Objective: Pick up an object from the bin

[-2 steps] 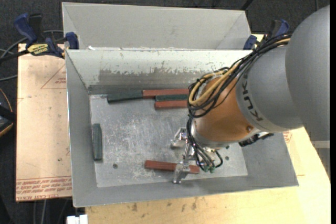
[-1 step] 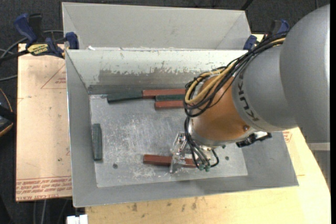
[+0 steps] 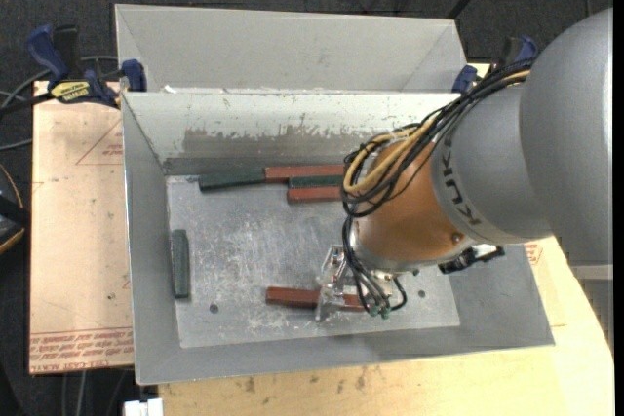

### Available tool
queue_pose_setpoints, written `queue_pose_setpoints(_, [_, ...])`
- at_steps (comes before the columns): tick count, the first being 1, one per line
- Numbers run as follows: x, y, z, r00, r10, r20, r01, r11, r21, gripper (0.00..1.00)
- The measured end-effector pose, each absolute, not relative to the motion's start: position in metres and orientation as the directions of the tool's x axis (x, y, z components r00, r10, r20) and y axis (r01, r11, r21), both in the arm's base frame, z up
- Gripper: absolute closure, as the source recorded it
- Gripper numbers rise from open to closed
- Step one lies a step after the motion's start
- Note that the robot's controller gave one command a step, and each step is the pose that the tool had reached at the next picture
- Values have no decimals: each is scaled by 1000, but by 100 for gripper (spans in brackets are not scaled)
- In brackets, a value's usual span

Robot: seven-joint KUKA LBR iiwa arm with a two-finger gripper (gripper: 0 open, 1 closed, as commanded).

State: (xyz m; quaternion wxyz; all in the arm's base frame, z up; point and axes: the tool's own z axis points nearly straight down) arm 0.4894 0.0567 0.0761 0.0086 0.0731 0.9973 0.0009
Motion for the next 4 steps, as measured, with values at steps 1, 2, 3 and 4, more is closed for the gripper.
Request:
queue_pose_setpoints(1, [489, 57, 80, -989, 146, -14, 146, 989, 3, 100])
queue_pose_setpoints(2, [487, 57, 91, -989, 145, -4, 145, 989, 1, 100])
queue_pose_setpoints(3, [487, 57, 101, -990, 144, -2, 144, 990, 1, 100])
queue_pose_setpoints(4, [487, 57, 110, -990, 144, 2, 144, 990, 0, 100])
